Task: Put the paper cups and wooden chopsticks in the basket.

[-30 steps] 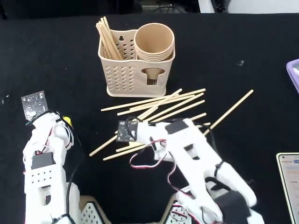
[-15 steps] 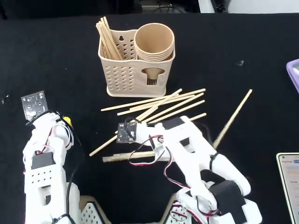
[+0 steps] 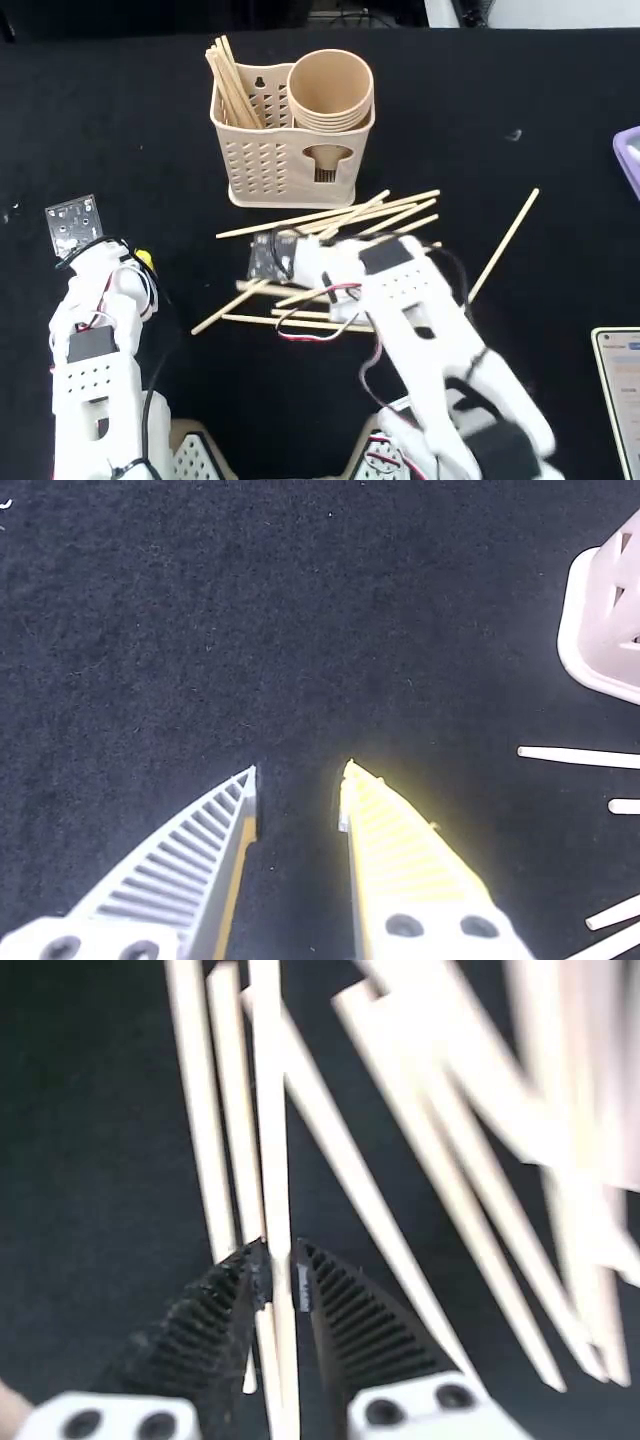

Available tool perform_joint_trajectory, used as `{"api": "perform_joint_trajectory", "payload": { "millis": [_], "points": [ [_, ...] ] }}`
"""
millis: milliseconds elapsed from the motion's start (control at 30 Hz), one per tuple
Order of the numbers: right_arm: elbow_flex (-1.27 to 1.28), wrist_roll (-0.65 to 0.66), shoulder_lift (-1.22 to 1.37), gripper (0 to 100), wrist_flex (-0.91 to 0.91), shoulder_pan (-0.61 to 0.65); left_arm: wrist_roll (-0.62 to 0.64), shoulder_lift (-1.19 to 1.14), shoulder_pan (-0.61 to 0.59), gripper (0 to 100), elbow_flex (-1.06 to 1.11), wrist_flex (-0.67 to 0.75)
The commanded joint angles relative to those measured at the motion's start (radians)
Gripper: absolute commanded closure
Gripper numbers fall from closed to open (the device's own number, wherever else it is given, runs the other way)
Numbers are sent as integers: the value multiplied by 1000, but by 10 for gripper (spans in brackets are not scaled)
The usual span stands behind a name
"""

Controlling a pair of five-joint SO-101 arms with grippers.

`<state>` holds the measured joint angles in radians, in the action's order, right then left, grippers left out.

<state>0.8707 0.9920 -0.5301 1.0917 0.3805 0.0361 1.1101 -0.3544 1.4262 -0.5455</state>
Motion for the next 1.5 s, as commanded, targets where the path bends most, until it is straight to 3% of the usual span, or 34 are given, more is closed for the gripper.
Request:
{"api": "perform_joint_trajectory", "payload": {
  "millis": [0,167,400,667,900,1200,1333,1467],
  "points": [
    [-65,-83,-206,988,15,-12,-8,15,-1,859,-10,17],
    [62,-86,-280,988,12,43,-8,15,-1,859,-12,17],
    [298,-112,-81,988,-321,17,-8,15,-1,859,-10,17],
    [162,-115,249,982,-322,3,-8,15,-1,859,-10,17],
    [77,-112,351,825,-224,6,-8,15,-1,859,-10,17],
    [81,-109,354,884,-221,6,-8,15,-1,859,-10,17],
    [82,-114,355,993,-221,6,-8,15,-1,859,-10,17],
    [97,-115,335,987,-227,-2,-8,15,-1,859,-10,17]
  ]
}}
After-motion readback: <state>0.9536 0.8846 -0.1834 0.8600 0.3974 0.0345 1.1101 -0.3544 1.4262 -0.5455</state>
